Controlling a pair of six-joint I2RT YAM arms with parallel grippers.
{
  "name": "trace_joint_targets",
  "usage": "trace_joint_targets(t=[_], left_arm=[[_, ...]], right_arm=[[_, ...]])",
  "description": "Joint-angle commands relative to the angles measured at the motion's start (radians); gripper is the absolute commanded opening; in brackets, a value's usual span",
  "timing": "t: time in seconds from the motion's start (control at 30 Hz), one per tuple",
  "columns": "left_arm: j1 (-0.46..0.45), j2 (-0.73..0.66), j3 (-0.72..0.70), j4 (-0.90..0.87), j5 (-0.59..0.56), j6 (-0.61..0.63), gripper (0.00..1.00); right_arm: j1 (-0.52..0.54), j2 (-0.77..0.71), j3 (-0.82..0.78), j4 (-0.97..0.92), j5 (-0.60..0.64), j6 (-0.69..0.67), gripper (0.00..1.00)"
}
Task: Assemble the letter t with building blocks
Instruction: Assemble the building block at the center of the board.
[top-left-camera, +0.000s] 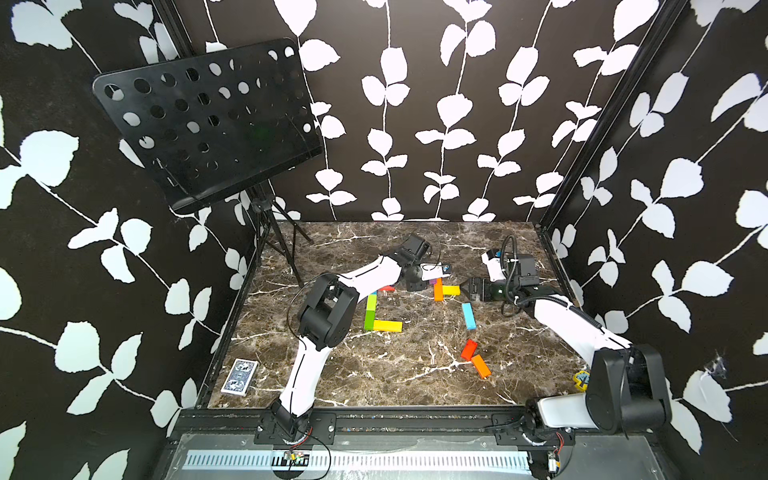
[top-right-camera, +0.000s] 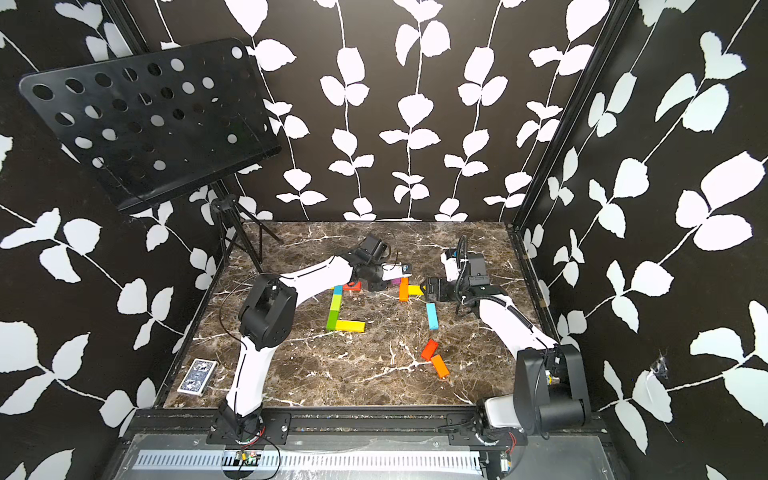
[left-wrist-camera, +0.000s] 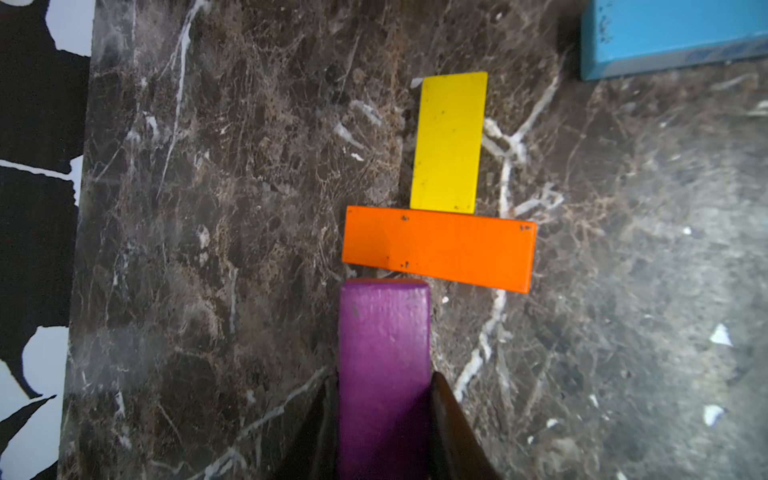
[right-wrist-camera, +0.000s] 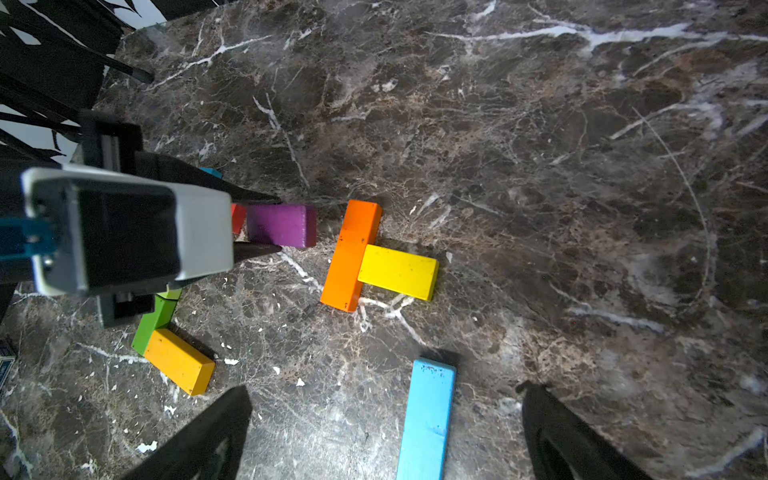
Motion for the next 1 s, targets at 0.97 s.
trace_joint_targets(t=[0.97], left_arm=[[0.039, 0.083, 0.067, -0.113, 0.148, 0.057, 0.04]], right_arm=[[-0.025, 0.135, -0.011, 0.088, -0.160, 0.026, 0.99]])
